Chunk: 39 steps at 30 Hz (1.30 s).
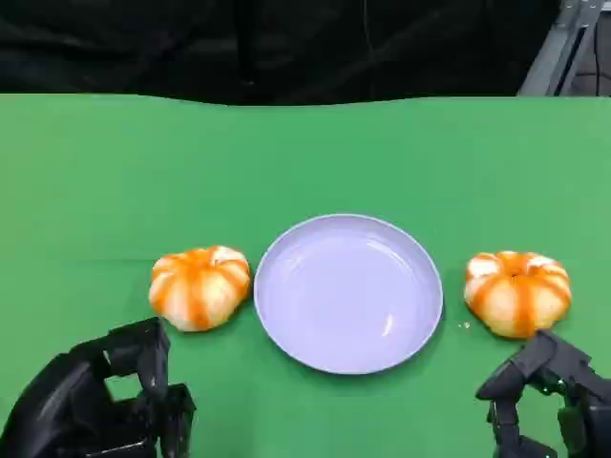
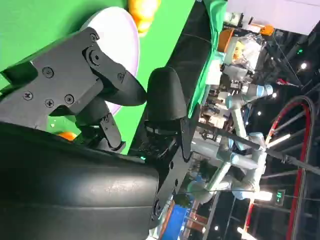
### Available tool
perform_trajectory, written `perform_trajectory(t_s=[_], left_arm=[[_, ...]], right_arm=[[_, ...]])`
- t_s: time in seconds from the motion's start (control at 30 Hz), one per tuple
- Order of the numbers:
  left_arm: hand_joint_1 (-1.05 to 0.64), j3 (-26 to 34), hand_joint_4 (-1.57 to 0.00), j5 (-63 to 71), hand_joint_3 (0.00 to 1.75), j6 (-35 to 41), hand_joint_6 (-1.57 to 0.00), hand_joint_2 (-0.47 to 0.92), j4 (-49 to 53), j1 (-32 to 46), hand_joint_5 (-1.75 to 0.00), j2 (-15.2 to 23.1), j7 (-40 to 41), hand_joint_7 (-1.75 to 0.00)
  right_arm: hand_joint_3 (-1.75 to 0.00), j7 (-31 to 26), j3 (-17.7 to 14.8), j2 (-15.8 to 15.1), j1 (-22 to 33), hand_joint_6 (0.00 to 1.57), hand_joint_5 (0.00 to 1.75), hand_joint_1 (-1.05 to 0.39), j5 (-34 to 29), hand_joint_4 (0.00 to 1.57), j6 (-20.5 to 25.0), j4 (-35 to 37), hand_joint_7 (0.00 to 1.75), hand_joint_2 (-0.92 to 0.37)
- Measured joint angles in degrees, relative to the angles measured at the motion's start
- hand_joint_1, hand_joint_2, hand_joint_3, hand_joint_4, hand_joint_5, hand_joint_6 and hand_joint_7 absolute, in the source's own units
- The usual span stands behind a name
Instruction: Grasp the bread from the table and place it into the plate.
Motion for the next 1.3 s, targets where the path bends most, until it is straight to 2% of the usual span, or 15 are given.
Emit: perform_trajectory(t_s=[0.6, 0.7, 0.8, 0.87, 0.9, 0.93, 0.97, 1.07, 1.1, 1.13, 1.17, 1.2, 1.3], left_arm=[[0.21, -0.06, -1.03, 0.36, 1.74, -1.03, -0.84, 0.55, 0.22, -0.01, -1.75, -0.1, -0.22, -1.75], [0.22, -0.06, -0.93, 0.74, 1.67, -1.85, -0.77, 0.52, 0.22, 0.03, -1.75, -0.48, -0.19, -1.75], [0.1, -0.19, -0.65, 4.33, 1.53, -7.62, -0.56, 0.45, 0.52, 0.45, -1.73, -2.48, 0.33, -1.72], [-0.02, -0.43, -0.47, 7.83, 1.34, -14.27, -0.48, 0.46, 1.66, 0.91, -1.65, -4.65, 0.93, -1.53], [-0.15, -0.71, -0.38, 10.12, 1.12, -18.13, -0.45, 0.51, 2.78, 0.98, -1.49, -5.56, 1.03, -1.29], [-0.19, -1.04, -0.36, 12.67, 1.02, -21.85, -0.46, 0.53, 3.91, 1.01, -1.42, -6.19, 1.16, -1.18], [-0.22, -1.42, -0.34, 15.17, 0.96, -25.51, -0.47, 0.55, 5.03, 1.03, -1.38, -6.56, 1.43, -1.11], [-0.24, -1.78, -0.33, 18.21, 0.92, -30.91, -0.48, 0.56, 6.97, 0.95, -1.35, -6.82, 1.43, -1.05], [-0.39, -1.89, -0.24, 18.49, 0.56, -31.52, -0.39, 0.75, 7.36, 0.95, -1.08, -6.89, 1.43, -0.78], [-0.45, -2.17, -0.24, 21.15, 0.4, -32.77, -0.4, 0.83, 7.52, 0.93, -0.93, -6.74, 2.06, -0.61], [-0.47, -2.48, -0.23, 25.33, 0.32, -34.48, -0.41, 0.88, 7.52, 0.89, -0.85, -6.06, 3.08, -0.52], [-0.57, -2.74, -0.17, 29.3, 0.25, -36.32, -0.37, 0.9, 7.52, 0.77, -0.75, -5.1, 4.0, -0.4], [-0.62, -4.03, -0.12, 42.23, 0.2, -39.58, -0.37, 0.92, 7.5, -1.64, -0.68, -1.45, 7.37, -0.29]], right_arm=[[-1.24, -0.06, 0.02, 0.09, 0.0, 0.75, 1.75, -0.11, -0.08, 0.84, 0.21, -0.08, 1.51, -0.5], [-1.24, -0.18, 0.02, 0.14, -0.01, 0.75, 1.75, -0.11, -0.2, 0.84, 0.2, -0.08, 1.52, -0.5], [-1.23, -0.21, 0.01, 0.14, 0.01, 0.74, 1.75, -0.12, -0.3, 0.84, 0.2, -0.08, 1.52, -0.5], [-1.23, -0.2, 0.0, 0.13, 0.05, 0.74, 1.75, -0.12, -0.3, 0.84, 0.19, -0.09, 1.52, -0.5], [-1.22, -0.2, 0.0, 0.12, 0.11, 0.74, 1.75, -0.12, -0.3, 0.84, 0.19, -0.11, 1.52, -0.5], [-1.22, -0.18, 0.01, 0.12, 0.23, 0.74, 1.75, -0.12, -0.27, 0.84, 0.2, -0.22, 1.52, -0.5], [-1.22, -0.13, 0.01, 0.11, 0.39, 0.74, 1.75, -0.12, -0.24, 0.84, 0.2, -0.45, 1.52, -0.5], [-1.21, -0.06, 0.02, 0.1, 0.53, 0.74, 1.75, -0.12, -0.13, 0.84, 0.2, -0.93, 1.52, -0.5], [-1.22, -0.04, 0.02, 0.1, 0.56, 0.74, 1.75, -0.12, -0.1, 0.84, 0.2, -0.96, 1.52, -0.51], [-1.22, 0.02, 0.02, 0.09, 0.61, 0.74, 1.75, -0.12, -0.02, 0.84, 0.21, -1.02, 1.52, -0.5], [-1.22, 0.16, 0.04, 0.08, 0.64, 0.74, 1.75, -0.12, 0.02, 0.84, 0.23, -1.11, 1.52, -0.5], [-1.23, 0.35, 0.05, 0.07, 0.66, 0.74, 1.75, -0.12, 0.1, 0.84, 0.26, -1.23, 1.52, -0.51], [-1.24, 1.06, 0.16, -0.06, 0.61, 0.74, 1.75, -0.12, 0.78, 0.85, 0.28, -1.25, 1.51, -0.5]])
